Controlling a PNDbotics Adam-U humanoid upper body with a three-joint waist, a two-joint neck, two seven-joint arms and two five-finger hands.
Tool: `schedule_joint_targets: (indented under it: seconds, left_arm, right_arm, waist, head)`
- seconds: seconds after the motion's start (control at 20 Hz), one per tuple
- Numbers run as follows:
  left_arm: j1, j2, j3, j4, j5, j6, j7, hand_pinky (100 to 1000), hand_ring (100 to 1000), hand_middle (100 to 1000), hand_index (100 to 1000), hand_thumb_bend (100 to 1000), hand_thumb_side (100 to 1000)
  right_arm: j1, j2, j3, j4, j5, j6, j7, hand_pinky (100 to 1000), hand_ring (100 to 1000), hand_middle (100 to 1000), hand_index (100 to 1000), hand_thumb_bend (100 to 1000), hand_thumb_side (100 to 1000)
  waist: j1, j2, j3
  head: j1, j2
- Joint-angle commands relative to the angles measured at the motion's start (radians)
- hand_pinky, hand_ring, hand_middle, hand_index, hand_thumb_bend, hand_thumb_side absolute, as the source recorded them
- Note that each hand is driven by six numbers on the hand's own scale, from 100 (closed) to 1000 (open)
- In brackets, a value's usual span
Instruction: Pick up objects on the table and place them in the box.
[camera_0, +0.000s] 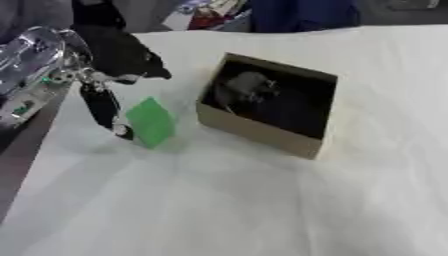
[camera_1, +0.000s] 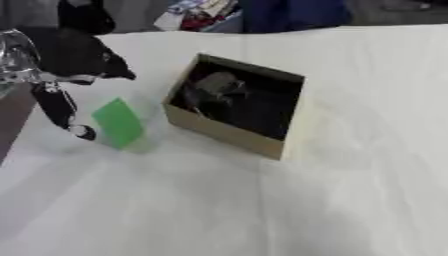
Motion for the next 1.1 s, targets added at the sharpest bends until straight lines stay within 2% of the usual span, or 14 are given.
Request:
schedule_joint_targets:
  seconds: [0.05, 0.25, 0.7, 1.1]
  left_arm:
    - [-0.023, 0.011, 0.001, 0.011, -0.009, -0.068, -0.050, 916, 888, 870, 1000, 651, 528]
    - [-0.026, 0.009, -0.008, 0.029, -0.023, -0.083, -0.058, 911, 885, 864, 997, 625, 512]
    - [-0.021, 0.006, -0.023, 0.058, -0.025, -0.108, -0.054, 881, 870, 842, 964, 488, 463]
    - [-0.014, 0.014, -0.037, 0.046, 0.023, -0.110, -0.044, 879, 872, 846, 946, 490, 465]
  right_arm:
    - [-0.014, -0.004, -0.009, -0.021, -0.004, 0.006, -0.001, 960, 841, 809, 878, 322, 568]
    - [-0.011, 0.002, -0.010, -0.028, -0.008, 0.011, 0.000, 961, 841, 809, 879, 319, 569]
    - [-0.007, 0.007, -0.014, -0.038, -0.012, 0.022, -0.002, 964, 841, 803, 879, 314, 573]
    - [0.000, 0.015, -0.018, -0.046, -0.005, 0.036, -0.006, 965, 841, 799, 873, 307, 576]
  waist:
    - [0.002, -0.018, -0.001]
    - [0.005, -0.016, -0.004]
    - [0.007, -0.014, -0.006]
    - [0.008, -0.015, -0.006]
  head:
    - [0.005, -0.012]
    - [0.006, -0.015]
    - [0.008, -0.020]
    - [0.009, -0.020]
